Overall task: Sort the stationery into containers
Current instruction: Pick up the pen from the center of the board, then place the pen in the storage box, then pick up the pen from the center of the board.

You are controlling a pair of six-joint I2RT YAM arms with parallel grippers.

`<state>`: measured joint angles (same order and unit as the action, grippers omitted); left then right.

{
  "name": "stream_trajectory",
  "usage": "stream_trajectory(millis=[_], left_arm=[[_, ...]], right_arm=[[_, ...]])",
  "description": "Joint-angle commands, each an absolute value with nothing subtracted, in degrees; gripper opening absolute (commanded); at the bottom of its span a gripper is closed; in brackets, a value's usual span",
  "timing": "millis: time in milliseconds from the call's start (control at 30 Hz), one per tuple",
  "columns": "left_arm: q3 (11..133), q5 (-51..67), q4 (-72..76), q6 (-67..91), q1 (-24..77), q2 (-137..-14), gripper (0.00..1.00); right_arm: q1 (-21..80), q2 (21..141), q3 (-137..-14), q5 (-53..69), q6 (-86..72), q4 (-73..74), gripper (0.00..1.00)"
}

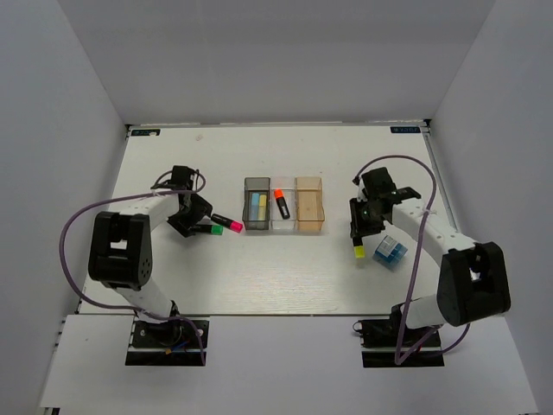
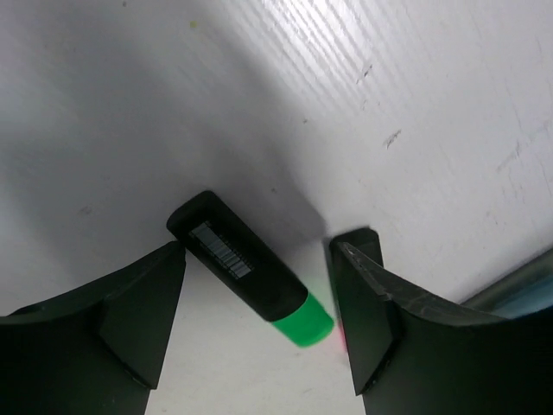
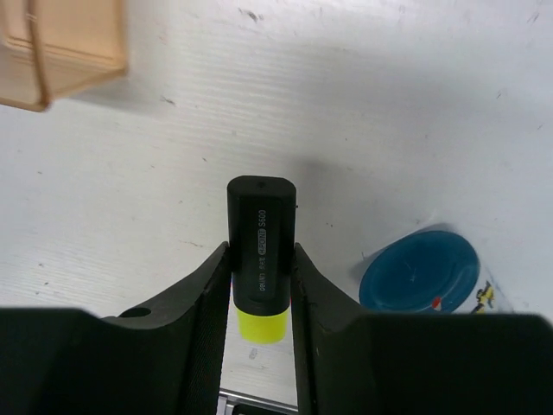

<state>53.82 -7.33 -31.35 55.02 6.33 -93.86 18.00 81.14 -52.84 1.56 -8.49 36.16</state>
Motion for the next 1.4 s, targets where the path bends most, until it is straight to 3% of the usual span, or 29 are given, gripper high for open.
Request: stream_trajectory(millis=[0, 100, 300, 400, 500, 533, 633, 667, 767, 867, 1367], left_arm=[[58.7, -10.5, -40.2, 55.5, 6.4, -97.8, 0.79], [61.5, -10.7, -45.3, 55.0, 6.4, -100.6, 0.76], [60.8, -11.6, -46.3, 55.5, 7.5, -101.2, 0.75], [62.0, -11.8, -48.3, 56.6, 9.0, -103.4, 0.71], [62.1, -12.0, -49.1, 57.2, 10.9, -105.1, 0.51], [61.6, -11.8, -48.7, 57.6, 11.3, -105.5, 0.40], [59.9, -11.0, -47.5, 58.2, 11.8, -106.1, 0.29], [59.5, -10.9, -47.3, 58.1, 11.8, -106.1, 0.20], [58.6, -10.5, -46.5, 57.2, 11.7, -105.2, 0.06], [58.8, -10.9, -47.0, 55.3, 11.6, -103.1, 0.00], [63.4, -16.4, -50.0, 43.7, 16.7, -80.4, 0.00]], right_arm=[[18.3, 78.3, -57.6, 2.9, -5.5, 35.8, 0.00], [17.8, 77.9, -60.8, 4.0, -4.0, 37.1, 0.00], [17.9, 83.2, -78.6, 5.4, -2.9, 40.6, 0.00], [18.4, 88.0, -85.7, 12.0, -5.7, 41.2, 0.00], [18.7, 92.1, -88.6, 19.9, -10.4, 38.4, 0.00], [19.5, 95.3, -89.1, 22.0, -12.7, 38.1, 0.00], [20.9, 99.6, -91.0, 24.0, -14.6, 36.3, 0.00], [21.7, 100.3, -91.4, 24.0, -16.0, 36.0, 0.00], [24.5, 103.3, -92.7, 23.3, -17.5, 34.3, 0.00], [26.1, 106.5, -94.1, 20.9, -18.5, 34.2, 0.00], [35.2, 117.7, -102.4, 5.8, -21.7, 38.0, 0.00]])
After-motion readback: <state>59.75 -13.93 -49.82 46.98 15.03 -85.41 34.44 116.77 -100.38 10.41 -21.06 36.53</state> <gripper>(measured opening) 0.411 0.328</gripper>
